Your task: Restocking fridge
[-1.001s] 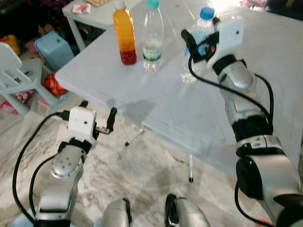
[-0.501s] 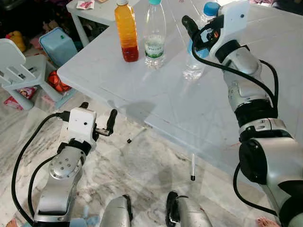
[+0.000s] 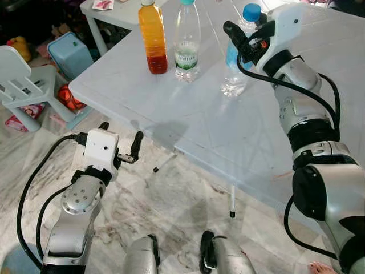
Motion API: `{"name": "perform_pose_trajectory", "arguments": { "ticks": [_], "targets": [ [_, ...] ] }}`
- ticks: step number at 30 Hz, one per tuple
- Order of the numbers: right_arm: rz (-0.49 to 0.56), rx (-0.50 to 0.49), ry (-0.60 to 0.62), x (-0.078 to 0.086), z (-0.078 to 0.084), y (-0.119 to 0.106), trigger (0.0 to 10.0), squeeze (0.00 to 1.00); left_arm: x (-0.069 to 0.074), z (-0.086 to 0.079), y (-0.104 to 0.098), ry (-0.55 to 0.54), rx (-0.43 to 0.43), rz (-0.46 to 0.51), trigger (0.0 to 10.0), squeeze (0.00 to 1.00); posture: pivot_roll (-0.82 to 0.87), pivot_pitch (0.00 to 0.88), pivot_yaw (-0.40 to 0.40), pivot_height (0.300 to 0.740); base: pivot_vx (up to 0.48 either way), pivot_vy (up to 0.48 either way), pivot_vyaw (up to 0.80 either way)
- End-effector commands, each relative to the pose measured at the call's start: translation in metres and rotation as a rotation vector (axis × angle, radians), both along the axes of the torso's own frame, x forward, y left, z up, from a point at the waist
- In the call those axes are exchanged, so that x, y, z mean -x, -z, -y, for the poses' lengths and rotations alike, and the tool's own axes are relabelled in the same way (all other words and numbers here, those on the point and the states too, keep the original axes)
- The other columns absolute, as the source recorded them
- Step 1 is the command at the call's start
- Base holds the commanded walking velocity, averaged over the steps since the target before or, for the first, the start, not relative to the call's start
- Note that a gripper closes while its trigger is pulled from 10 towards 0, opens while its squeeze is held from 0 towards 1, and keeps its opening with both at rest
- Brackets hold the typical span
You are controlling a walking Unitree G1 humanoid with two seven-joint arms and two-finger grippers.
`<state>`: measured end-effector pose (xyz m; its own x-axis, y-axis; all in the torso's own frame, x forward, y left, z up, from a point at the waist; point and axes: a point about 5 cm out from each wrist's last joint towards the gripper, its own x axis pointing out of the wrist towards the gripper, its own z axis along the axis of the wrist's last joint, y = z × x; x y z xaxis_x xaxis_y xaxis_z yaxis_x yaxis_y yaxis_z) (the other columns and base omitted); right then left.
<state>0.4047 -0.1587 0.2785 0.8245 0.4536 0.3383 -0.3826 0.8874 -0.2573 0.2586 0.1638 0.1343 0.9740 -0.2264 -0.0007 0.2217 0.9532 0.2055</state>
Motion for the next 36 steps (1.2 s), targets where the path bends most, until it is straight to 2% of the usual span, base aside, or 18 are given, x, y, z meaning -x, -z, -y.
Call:
{"name": "perform_pose_trajectory", "arguments": {
  "ticks": [1, 8, 9, 10, 11, 15, 17, 18, 19, 20, 21, 24, 29, 36],
  "targets": [
    [-0.015, 0.016, 0.017, -0.001, 0.006, 0.001, 0.0, 0.0, 0.0, 0.0, 0.002, 0.0, -0.013, -0.004, 10.0, 0.0, 0.14, 0.196, 0.035, 0.74, 0.0, 0.0, 0.0],
    [0.057, 0.034, 0.007, 0.004, 0.004, -0.005, 0.0, 0.0, -0.004, 0.0, 0.003, -0.01, -0.009, 0.009, 10.0, 0.0, 0.12, 0.166, 0.021, 0.74, 0.0, 0.0, 0.0],
    [0.066, 0.031, 0.005, 0.005, 0.004, -0.005, 1.4, 0.0, -0.005, 0.0, 0.004, -0.012, -0.008, 0.009, 10.0, 0.0, 0.11, 0.153, 0.017, 0.74, 0.0, 0.0, 0.0],
    [0.081, 0.006, 0.004, 0.008, 0.002, -0.005, 9.8, 0.0, -0.007, 0.0, 0.005, -0.028, 0.004, 0.013, 10.0, 0.0, 0.11, 0.141, 0.013, 0.74, 0.0, 0.0, 0.0],
    [0.081, 0.006, 0.004, 0.008, 0.002, -0.005, 9.8, 0.0, -0.007, 0.0, 0.005, -0.028, 0.004, 0.013, 10.0, 0.0, 0.11, 0.141, 0.013, 0.74, 0.0, 0.0, 0.0],
    [0.121, -0.109, -0.03, 0.035, -0.014, 0.005, 10.0, 0.0, -0.012, -0.002, 0.01, -0.114, 0.019, 0.005, 10.0, 0.0, 0.1, 0.097, -0.005, 0.74, 0.0, 0.0, 0.0],
    [0.117, -0.131, -0.033, 0.04, -0.017, 0.009, 10.0, 0.0, -0.014, -0.003, 0.012, -0.126, 0.021, 0.004, 10.0, 0.0, 0.09, 0.089, -0.007, 0.74, 0.0, 0.0, 0.0],
    [0.115, -0.15, -0.03, 0.049, -0.022, 0.014, 10.0, 0.0, -0.014, -0.001, 0.012, -0.129, 0.031, 0.003, 10.0, 0.0, 0.08, 0.078, -0.011, 0.74, 0.0, 0.0, 0.0],
    [0.115, -0.15, -0.03, 0.049, -0.022, 0.014, 10.0, 0.0, -0.014, -0.001, 0.012, -0.129, 0.031, 0.003, 10.0, 0.0, 0.08, 0.078, -0.011, 0.74, 0.0, 0.0, 0.0],
    [0.106, -0.182, -0.008, 0.059, -0.026, 0.021, 10.0, 0.0, -0.015, 0.001, 0.013, -0.121, 0.037, 0.004, 10.0, 0.0, 0.08, 0.072, -0.012, 0.74, 0.0, 0.0, 0.0],
    [0.101, -0.196, 0.003, 0.061, -0.027, 0.023, 10.0, 0.0, -0.016, 0.002, 0.014, -0.119, 0.039, 0.004, 10.0, 0.0, 0.07, 0.067, -0.012, 0.74, 0.0, 0.0, 0.0],
    [0.096, -0.22, 0.072, 0.061, -0.02, 0.026, 10.0, 0.0, -0.018, 0.007, 0.016, -0.111, 0.05, 0.005, 10.0, 0.0, 0.05, 0.06, -0.008, 0.74, 0.0, 0.0, 0.0],
    [0.123, -0.255, 0.123, 0.06, -0.007, 0.012, 10.0, 0.0, -0.022, 0.012, 0.016, -0.093, 0.056, 0.01, 10.0, 0.0, 0.04, 0.055, -0.005, 0.74, 0.0, 0.0, 0.0],
    [0.023, -0.211, 0.212, 0.065, 0.004, 0.019, 9.8, 0.0, -0.026, 0.015, 0.017, -0.1, 0.064, 0.019, 10.0, 0.0, 0.03, 0.055, -0.015, 0.74, 0.0, 0.0, 0.0]
  ]
}}
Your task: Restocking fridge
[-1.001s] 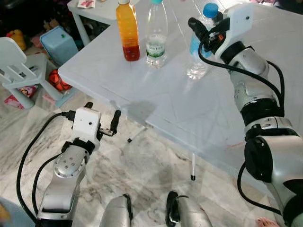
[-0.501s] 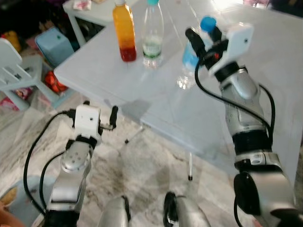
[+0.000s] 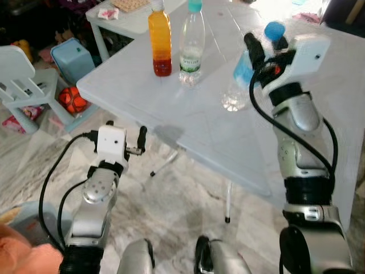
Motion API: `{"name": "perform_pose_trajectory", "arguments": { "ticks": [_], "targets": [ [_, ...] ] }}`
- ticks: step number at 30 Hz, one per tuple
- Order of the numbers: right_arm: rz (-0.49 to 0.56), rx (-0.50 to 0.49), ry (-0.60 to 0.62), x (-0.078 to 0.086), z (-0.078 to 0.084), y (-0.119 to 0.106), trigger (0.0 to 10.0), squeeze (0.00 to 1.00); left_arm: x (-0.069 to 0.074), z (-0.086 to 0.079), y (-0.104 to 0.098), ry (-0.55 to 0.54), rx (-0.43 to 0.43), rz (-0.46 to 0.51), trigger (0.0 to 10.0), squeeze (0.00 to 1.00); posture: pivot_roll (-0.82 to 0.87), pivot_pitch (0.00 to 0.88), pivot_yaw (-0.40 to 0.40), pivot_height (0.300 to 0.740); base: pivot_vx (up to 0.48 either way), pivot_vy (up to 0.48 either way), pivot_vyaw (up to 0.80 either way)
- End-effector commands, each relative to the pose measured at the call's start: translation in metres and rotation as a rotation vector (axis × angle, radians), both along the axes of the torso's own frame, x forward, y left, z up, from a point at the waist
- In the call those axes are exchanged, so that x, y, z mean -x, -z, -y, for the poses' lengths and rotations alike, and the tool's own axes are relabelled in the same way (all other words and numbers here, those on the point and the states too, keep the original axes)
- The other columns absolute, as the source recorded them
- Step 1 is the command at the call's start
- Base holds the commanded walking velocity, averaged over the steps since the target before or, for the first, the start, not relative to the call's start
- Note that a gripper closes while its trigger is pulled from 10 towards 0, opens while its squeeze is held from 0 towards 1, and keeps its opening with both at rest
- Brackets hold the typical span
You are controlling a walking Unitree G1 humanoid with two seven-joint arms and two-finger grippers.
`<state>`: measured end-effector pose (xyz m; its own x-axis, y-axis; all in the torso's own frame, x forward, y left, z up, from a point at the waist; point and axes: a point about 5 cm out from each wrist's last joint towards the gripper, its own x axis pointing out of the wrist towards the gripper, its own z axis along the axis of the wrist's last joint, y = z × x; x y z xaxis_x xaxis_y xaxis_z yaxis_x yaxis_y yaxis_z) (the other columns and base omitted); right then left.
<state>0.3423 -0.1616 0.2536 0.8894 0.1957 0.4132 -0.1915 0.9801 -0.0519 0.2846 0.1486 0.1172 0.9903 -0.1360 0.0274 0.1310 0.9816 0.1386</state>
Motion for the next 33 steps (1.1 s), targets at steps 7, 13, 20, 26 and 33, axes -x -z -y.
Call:
{"name": "perform_pose_trajectory", "arguments": {
  "ticks": [7, 13, 20, 26, 33],
  "targets": [
    [-0.016, 0.001, 0.028, 0.003, 0.001, 0.0, 2.1, 0.0, 0.004, 0.0, 0.005, -0.007, -0.009, -0.004, 10.0, 0.0, 0.03, 0.064, -0.011, 0.74, 0.0, 0.0, 0.0],
    [-0.044, 0.002, 0.039, 0.005, 0.002, 0.003, 1.5, 0.0, 0.002, -0.003, 0.005, -0.01, -0.012, -0.004, 10.0, 0.0, 0.03, 0.069, -0.008, 0.74, 0.0, 0.0, 0.0],
    [-0.053, 0.01, 0.049, 0.005, 0.004, 0.004, 10.0, 0.0, 0.003, -0.002, 0.005, -0.007, -0.015, -0.006, 10.0, 0.0, 0.03, 0.072, -0.004, 0.74, 0.0, 0.0, 0.0],
    [-0.049, -0.019, 0.011, 0.006, -0.002, 0.004, 10.0, 0.0, 0.001, -0.005, 0.005, -0.046, -0.034, -0.003, 10.0, 0.0, 0.04, 0.075, -0.002, 0.74, 0.0, 0.0, 0.0],
    [0.037, -0.047, -0.33, 0.034, -0.051, -0.01, 10.0, 0.0, 0.0, -0.007, 0.006, -0.084, -0.043, 0.001, 10.0, 0.0, 0.05, 0.072, -0.008, 0.74, 0.0, 0.0, 0.18]
  ]
}}
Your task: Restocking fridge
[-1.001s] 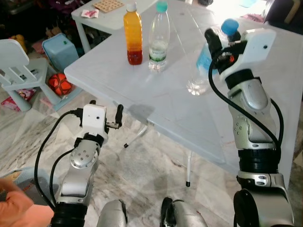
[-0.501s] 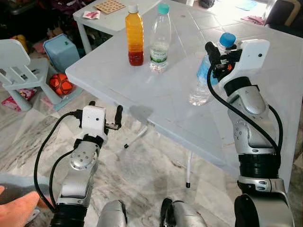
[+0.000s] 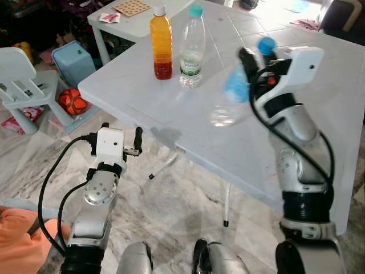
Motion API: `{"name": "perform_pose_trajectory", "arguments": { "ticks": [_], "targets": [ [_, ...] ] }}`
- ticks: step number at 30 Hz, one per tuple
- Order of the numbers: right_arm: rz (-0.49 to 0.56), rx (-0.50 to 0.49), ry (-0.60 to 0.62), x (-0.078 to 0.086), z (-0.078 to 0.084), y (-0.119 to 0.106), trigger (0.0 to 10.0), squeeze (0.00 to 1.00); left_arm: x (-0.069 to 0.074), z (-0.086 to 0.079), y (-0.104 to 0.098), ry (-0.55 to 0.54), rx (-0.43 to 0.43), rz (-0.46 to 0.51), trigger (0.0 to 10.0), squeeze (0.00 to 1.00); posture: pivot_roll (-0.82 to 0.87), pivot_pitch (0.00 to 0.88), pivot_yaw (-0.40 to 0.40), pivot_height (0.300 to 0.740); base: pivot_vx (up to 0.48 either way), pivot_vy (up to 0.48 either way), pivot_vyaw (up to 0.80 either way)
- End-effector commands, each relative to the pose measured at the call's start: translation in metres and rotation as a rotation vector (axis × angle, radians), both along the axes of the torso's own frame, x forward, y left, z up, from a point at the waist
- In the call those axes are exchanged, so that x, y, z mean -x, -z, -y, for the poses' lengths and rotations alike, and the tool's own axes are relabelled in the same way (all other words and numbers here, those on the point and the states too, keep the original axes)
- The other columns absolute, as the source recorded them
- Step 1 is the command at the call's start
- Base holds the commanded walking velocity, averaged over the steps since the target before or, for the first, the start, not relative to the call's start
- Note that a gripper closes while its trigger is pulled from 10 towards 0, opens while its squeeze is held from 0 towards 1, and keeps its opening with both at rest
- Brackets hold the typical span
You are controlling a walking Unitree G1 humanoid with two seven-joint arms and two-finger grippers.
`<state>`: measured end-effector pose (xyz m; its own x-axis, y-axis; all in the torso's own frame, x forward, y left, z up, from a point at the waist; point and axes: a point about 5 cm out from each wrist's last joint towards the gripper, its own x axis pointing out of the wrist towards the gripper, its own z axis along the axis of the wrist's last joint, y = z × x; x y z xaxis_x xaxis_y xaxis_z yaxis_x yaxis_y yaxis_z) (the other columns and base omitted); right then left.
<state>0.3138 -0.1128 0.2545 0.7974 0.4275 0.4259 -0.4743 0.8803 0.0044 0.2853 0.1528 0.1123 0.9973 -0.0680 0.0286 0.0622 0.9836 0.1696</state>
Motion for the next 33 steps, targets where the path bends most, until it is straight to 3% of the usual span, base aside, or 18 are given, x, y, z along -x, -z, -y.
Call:
{"name": "perform_pose_trajectory", "arguments": {
  "ticks": [1, 12, 22, 33],
  "targets": [
    [0.044, 0.009, -0.05, 0.009, -0.006, -0.006, 10.0, 0.0, 0.001, -0.003, 0.002, -0.026, -0.01, -0.004, 10.0, 0.0, 0.05, 0.07, -0.013, 0.74, 0.0, 0.0, 0.8],
    [-0.069, -0.005, -0.046, 0.021, -0.009, 0.025, 10.0, 0.0, 0.008, -0.009, 0.008, -0.093, 0.007, -0.002, 10.0, 0.0, 0.05, 0.067, -0.019, 0.74, 0.0, 0.0, 0.8],
    [-0.099, 0.002, -0.102, 0.026, -0.017, 0.033, 10.0, 0.0, 0.005, -0.012, 0.003, -0.115, 0.005, 0.022, 10.0, 0.0, 0.06, 0.065, -0.018, 0.74, 0.0, 0.0, 0.8],
    [-0.129, 0.003, -0.112, 0.029, -0.021, 0.043, 10.0, 0.0, 0.01, -0.019, 0.012, -0.165, -0.017, 0.001, 10.0, 0.0, 0.06, 0.059, -0.014, 0.74, 0.0, 0.0, 0.8]
  ]
}}
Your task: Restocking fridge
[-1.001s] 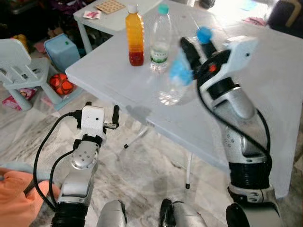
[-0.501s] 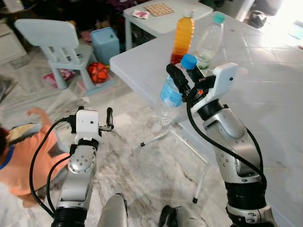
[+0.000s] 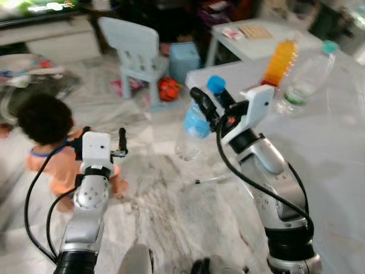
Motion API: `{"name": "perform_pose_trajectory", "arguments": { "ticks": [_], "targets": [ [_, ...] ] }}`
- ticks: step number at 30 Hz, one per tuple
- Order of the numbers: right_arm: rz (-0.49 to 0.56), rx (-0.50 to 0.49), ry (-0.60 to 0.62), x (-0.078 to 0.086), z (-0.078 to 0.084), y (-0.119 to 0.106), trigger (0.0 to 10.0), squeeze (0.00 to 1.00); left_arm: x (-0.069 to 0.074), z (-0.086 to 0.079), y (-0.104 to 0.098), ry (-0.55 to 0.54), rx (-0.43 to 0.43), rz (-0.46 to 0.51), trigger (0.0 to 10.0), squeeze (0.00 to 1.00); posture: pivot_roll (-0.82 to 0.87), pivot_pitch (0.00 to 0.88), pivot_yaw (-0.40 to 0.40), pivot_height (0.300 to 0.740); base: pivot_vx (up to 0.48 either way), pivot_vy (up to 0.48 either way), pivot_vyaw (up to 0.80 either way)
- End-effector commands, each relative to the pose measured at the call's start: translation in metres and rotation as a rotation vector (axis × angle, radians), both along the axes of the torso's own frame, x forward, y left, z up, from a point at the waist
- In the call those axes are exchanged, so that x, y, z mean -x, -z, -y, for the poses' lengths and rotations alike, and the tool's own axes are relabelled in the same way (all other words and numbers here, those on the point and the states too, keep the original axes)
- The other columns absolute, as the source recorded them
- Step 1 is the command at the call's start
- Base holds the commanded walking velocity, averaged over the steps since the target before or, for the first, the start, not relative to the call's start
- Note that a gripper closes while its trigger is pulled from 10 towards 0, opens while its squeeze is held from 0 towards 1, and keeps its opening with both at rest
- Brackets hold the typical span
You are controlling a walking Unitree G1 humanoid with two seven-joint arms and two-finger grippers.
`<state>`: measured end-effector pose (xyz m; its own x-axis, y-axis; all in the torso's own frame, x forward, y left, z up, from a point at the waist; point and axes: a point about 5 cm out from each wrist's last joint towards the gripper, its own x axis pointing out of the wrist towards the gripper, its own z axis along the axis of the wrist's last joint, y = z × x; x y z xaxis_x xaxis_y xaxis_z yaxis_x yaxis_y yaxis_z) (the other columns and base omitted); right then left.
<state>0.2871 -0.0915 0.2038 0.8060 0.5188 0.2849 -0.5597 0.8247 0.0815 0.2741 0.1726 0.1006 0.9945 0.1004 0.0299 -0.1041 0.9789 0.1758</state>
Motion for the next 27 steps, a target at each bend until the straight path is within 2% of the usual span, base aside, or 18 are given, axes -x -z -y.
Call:
{"name": "perform_pose_trajectory", "arguments": {
  "ticks": [1, 9, 14, 27],
  "targets": [
    [0.039, -0.006, -0.005, 0.003, 0.0, -0.007, 10.0, 0.0, -0.001, -0.001, 0.0, -0.012, -0.009, -0.003, 10.0, 0.0, 0.06, 0.059, -0.014, 0.74, 0.0, 0.0, 0.8],
    [0.047, 0.019, -0.014, 0.002, 0.0, -0.004, 10.0, 0.0, -0.001, -0.015, 0.0, -0.083, -0.037, -0.004, 10.0, 0.0, 0.07, 0.054, -0.017, 0.74, 0.0, 0.0, 0.8],
    [0.044, 0.027, -0.013, 0.001, -0.001, -0.001, 10.0, 0.0, 0.002, -0.023, 0.002, -0.123, -0.023, -0.007, 10.0, 0.0, 0.07, 0.049, -0.016, 0.74, 0.0, 0.0, 0.8],
    [0.055, 0.044, -0.024, 0.002, -0.002, 0.001, 10.0, 0.0, 0.004, -0.032, 0.004, -0.156, -0.032, -0.012, 10.0, 0.0, 0.07, 0.045, -0.015, 0.74, 0.0, 0.0, 0.8]
  ]
}}
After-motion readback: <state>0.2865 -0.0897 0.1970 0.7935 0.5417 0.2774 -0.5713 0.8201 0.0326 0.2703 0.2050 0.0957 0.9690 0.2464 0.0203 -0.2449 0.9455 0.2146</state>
